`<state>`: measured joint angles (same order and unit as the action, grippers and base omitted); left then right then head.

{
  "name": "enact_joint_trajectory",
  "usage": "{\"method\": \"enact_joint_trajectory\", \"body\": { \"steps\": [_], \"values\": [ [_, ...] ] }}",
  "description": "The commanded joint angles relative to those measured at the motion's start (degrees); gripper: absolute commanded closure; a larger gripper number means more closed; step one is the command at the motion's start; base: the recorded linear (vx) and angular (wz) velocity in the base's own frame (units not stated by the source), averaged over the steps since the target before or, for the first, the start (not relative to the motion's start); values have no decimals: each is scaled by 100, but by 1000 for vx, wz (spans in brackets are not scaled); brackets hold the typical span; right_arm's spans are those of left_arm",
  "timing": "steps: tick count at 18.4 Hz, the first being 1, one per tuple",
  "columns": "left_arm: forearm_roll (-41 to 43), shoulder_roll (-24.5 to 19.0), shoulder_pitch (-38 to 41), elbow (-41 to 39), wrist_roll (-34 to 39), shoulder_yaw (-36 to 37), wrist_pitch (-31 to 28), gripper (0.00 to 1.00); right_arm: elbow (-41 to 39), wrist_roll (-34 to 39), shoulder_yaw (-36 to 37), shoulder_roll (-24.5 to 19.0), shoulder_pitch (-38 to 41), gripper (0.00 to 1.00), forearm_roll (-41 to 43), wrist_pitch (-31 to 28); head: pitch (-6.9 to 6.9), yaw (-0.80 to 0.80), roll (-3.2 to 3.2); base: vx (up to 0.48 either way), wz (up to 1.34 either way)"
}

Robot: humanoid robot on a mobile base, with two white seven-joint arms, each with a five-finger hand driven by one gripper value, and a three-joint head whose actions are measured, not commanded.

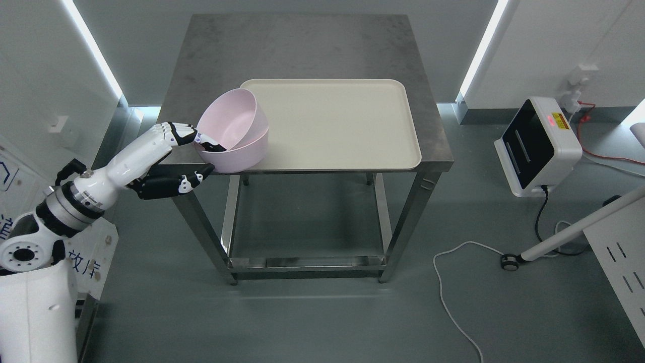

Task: Stack pink IKEA bowls on left shelf middle
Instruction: 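Carry the stacked bowls while turning toward the blue bin shelf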

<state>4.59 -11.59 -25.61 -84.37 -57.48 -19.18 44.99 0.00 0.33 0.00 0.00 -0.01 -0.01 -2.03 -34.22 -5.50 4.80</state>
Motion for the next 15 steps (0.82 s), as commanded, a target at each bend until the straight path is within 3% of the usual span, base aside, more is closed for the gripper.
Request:
{"method": "enact_joint_trajectory", "body": {
  "steps": [1, 15],
  "values": [
    [-99, -124, 127, -35, 9, 11, 1, 94, -193, 2, 62, 100, 168, 0, 1, 1, 0, 0, 0, -232, 81],
    [-160, -186, 303, -238, 0, 178, 1, 93, -193, 2, 70, 100, 168, 0, 1, 10, 0, 0, 0, -235, 64]
  ]
}}
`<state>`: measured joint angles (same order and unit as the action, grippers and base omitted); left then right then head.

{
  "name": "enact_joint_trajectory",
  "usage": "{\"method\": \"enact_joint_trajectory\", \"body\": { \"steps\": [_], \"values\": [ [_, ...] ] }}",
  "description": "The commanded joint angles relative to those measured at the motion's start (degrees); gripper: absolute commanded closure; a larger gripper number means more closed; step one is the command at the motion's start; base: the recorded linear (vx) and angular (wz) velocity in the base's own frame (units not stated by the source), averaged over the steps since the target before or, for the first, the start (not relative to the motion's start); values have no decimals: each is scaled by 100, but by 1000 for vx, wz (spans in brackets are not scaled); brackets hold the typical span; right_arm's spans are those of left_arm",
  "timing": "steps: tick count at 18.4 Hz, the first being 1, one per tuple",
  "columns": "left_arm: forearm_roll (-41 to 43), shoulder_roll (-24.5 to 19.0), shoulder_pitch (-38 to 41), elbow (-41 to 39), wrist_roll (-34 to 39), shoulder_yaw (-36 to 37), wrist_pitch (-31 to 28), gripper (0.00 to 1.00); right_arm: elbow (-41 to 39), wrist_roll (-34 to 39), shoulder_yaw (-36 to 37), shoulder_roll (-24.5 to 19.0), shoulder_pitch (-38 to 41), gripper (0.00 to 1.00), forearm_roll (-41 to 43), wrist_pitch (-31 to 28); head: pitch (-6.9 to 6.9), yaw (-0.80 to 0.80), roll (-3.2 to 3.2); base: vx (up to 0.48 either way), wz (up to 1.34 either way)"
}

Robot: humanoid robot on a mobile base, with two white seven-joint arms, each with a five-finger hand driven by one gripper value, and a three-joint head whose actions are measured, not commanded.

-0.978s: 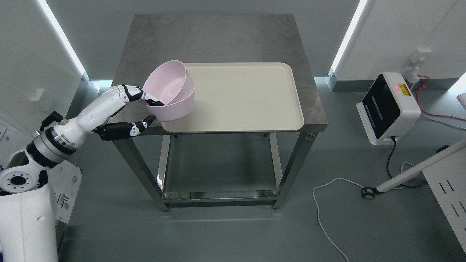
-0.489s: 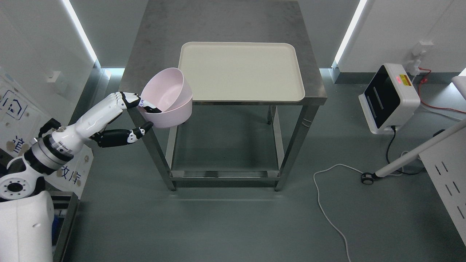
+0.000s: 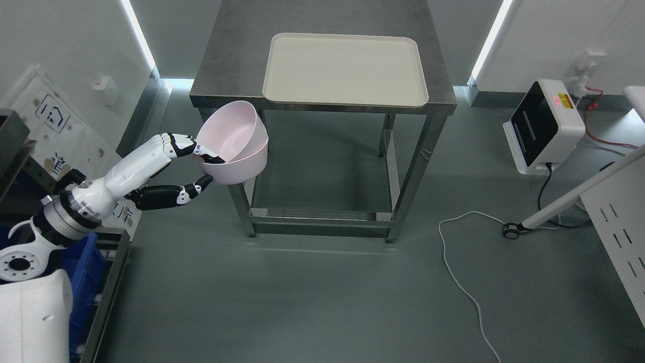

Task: Stack pink IKEA bowls on left shelf middle
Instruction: 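Carry the stacked bowls while turning toward the blue bin shelf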

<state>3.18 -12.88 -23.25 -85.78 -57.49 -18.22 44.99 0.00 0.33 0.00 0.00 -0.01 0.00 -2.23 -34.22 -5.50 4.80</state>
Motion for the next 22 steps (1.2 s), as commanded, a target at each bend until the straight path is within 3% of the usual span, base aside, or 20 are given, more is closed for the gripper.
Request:
{"method": "enact_joint_trajectory", "body": {
  "steps": [1, 22],
  "values": [
    [-19, -57, 119, -106, 9, 82, 1, 93, -193, 2, 70, 100, 168, 0, 0, 21, 0, 0, 0, -338, 181],
    [-19, -48, 190, -106, 18, 73, 1, 93, -193, 2, 62, 100, 168, 0, 0, 29, 0, 0, 0, -359, 111]
  ]
}}
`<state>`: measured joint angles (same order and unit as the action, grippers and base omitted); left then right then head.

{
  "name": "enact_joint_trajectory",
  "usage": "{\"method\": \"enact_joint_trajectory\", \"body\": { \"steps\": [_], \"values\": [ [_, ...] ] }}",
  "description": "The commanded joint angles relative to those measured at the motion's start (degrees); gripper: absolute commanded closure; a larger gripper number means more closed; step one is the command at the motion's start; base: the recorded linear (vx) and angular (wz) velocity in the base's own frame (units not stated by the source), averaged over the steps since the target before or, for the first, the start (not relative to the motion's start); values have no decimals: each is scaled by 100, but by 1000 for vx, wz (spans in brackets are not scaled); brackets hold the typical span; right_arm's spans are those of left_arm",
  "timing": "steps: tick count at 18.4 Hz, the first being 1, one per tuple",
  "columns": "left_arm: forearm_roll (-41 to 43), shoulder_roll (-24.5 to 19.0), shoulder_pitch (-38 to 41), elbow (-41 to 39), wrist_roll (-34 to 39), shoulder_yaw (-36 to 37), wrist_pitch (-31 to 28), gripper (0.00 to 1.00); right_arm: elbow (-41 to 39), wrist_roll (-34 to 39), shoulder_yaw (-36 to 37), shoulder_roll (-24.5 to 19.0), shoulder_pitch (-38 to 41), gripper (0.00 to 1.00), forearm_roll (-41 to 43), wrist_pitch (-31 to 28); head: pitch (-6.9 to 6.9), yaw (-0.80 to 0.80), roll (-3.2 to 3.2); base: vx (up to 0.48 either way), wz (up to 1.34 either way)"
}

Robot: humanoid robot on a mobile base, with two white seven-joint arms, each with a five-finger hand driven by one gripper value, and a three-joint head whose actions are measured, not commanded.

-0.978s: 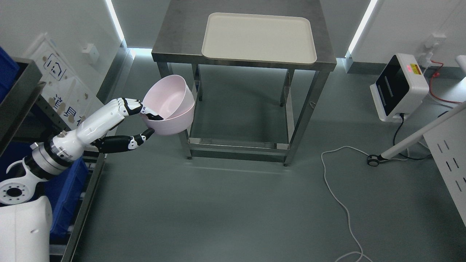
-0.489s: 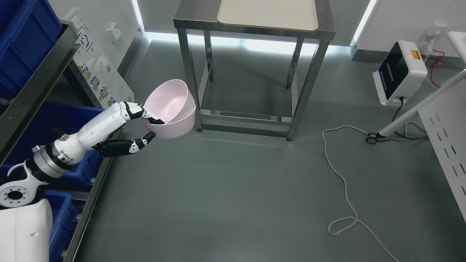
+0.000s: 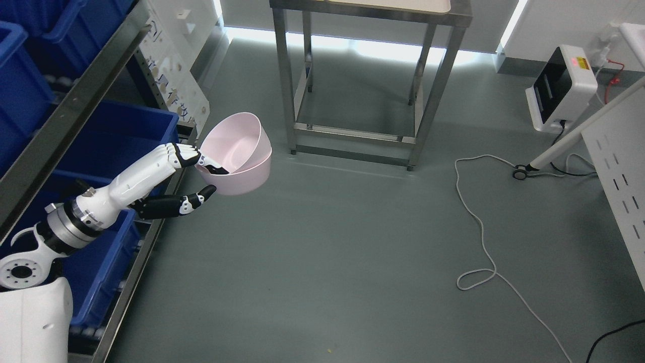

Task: Stack pink IKEA bowls on left shelf middle
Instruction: 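Carry the stacked bowls while turning toward the blue bin shelf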

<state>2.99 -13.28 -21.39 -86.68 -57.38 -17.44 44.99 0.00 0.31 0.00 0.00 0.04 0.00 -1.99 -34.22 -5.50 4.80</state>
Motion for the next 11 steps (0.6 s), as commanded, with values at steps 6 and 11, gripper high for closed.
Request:
{"method": "enact_joint_trajectory", "body": {
  "steps": [6, 11],
  "values": [
    [9, -8, 12, -7, 8, -49, 1, 93, -194, 4, 62, 100, 163, 0, 0, 6, 0, 0, 0, -245, 648],
    [9, 1, 21, 2, 17, -85, 1, 93, -194, 4, 62, 100, 163, 0, 0, -3, 0, 0, 0, -166, 769]
  ]
}}
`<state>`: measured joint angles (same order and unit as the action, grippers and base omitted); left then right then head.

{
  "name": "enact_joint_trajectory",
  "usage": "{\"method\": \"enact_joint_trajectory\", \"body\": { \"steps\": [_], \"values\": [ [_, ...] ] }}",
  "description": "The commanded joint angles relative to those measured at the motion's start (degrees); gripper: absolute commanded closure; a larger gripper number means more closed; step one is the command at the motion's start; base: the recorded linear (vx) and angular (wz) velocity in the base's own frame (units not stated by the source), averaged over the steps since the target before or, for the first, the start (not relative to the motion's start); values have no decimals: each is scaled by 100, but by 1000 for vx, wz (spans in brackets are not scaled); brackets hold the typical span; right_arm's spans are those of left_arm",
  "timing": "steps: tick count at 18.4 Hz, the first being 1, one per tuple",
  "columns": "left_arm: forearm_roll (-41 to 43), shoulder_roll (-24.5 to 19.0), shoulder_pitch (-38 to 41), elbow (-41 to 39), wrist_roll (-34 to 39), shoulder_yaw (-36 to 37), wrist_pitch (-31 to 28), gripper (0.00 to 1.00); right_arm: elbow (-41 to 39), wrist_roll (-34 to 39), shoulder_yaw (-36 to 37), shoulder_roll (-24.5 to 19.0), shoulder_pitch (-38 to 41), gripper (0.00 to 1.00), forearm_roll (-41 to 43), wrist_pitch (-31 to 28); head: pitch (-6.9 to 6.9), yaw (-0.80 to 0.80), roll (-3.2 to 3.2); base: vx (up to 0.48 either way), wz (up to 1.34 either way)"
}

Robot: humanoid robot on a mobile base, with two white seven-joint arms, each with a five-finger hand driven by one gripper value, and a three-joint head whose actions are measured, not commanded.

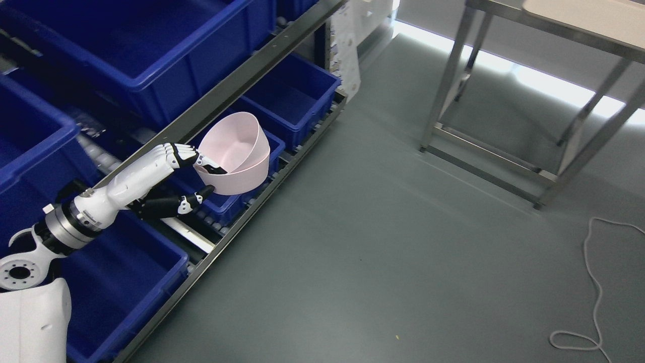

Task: Stack pink IKEA bowls on left shelf middle
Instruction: 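Carry the stacked bowls while turning toward the blue bin shelf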

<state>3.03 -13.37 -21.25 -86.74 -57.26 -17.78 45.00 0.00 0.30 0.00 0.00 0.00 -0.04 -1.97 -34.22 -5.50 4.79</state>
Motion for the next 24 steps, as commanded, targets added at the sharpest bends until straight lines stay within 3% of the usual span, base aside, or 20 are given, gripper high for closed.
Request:
{"method": "enact_joint_trajectory", "body": {
  "steps": [1, 4, 8, 11, 13, 15, 17, 24],
  "values": [
    [5, 19, -2, 8, 13, -50, 0, 93, -193, 5, 62, 100, 167, 0, 4, -5, 0, 0, 0, -126, 679],
    [5, 132, -211, -19, 56, 37, 0, 94, -193, 5, 62, 100, 167, 0, 4, 4, 0, 0, 0, -100, 623],
    [109, 537, -1756, -71, 57, 687, 0, 95, -193, 5, 70, 100, 167, 0, 4, -5, 0, 0, 0, -62, 461],
    [1074, 503, -2496, -63, 57, 680, 0, 95, -193, 5, 62, 100, 167, 0, 4, 4, 0, 0, 0, -46, 376],
    [1698, 144, -2682, -54, 30, 365, 0, 95, -193, 5, 62, 100, 167, 0, 4, -5, 0, 0, 0, -21, 275],
    [2077, -488, -2665, 25, 22, 188, 0, 94, -193, 5, 62, 100, 167, 0, 13, 4, 0, 0, 0, 3, 245],
    [2140, -1147, -2647, 706, 65, 152, 0, 94, -193, 5, 62, 100, 167, 0, 4, 4, 0, 0, 0, 15, 134],
    [2877, -1335, -3078, 2344, 592, 179, 0, 94, -193, 5, 70, 100, 167, 0, 4, 4, 0, 0, 0, -4, -23]
  ]
}}
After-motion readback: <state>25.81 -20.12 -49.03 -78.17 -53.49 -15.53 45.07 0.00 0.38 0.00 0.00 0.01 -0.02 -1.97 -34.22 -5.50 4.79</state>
